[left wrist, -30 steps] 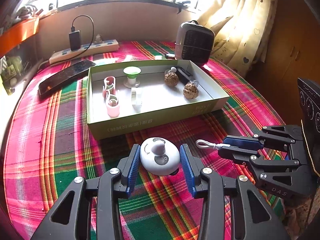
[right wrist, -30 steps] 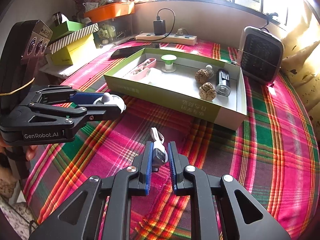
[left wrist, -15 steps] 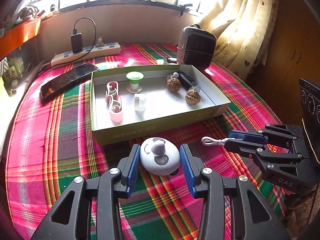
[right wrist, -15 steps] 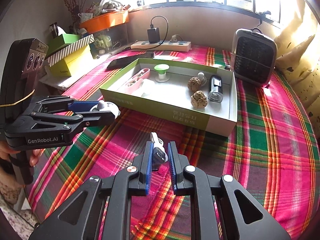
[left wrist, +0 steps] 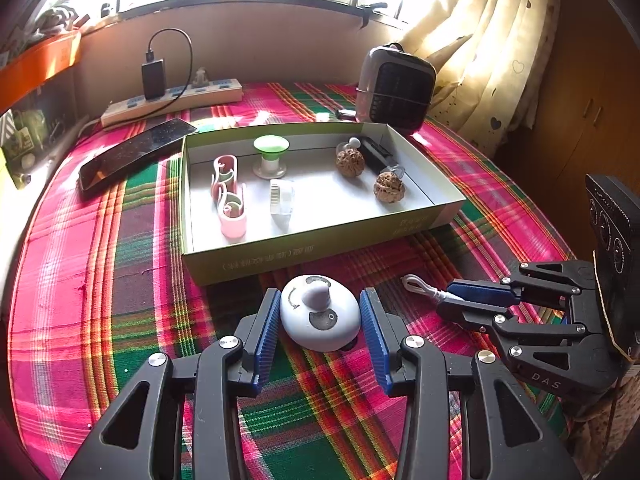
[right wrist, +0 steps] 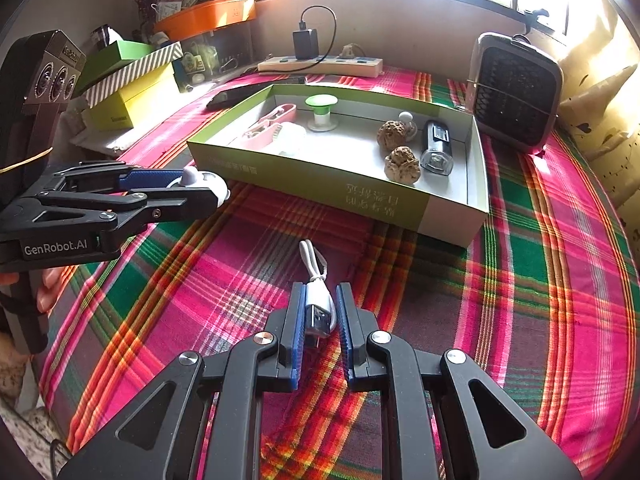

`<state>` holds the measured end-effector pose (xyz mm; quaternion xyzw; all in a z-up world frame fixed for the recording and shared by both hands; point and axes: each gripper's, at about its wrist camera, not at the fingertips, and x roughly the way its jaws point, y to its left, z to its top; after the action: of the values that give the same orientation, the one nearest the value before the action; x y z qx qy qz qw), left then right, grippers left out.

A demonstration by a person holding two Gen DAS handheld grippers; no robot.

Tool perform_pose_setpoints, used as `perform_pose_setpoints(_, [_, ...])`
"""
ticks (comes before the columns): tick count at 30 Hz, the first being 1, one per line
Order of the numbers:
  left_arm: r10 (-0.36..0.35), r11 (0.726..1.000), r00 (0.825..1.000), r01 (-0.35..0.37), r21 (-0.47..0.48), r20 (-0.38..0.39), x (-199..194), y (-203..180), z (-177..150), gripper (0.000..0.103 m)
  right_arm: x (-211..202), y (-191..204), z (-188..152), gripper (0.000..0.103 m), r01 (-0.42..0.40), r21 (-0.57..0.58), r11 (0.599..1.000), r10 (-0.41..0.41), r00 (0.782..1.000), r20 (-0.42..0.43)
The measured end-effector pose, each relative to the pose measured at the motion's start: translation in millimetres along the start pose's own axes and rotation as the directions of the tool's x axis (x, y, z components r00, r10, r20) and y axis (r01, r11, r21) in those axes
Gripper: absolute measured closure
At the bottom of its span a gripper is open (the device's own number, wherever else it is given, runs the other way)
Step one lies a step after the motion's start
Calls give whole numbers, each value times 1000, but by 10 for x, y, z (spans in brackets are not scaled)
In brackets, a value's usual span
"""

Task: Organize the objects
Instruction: 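Lift the white toy with the left tool while the right tool lifts the USB cable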

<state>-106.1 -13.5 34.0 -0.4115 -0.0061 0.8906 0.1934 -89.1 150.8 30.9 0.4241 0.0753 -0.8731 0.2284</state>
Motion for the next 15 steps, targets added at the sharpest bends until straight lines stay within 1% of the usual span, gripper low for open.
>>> perform_pose_setpoints(9, [0, 1000, 1000, 0, -3, -7, 38, 6, -17, 64, 29, 64, 21, 85, 26, -43, 999, -27, 1000, -2])
perform_pose_setpoints(15, [1, 1000, 1000, -1, -6, -7, 31, 10, -15, 64, 27, 65, 14, 87, 41, -45, 998, -41, 999, 1])
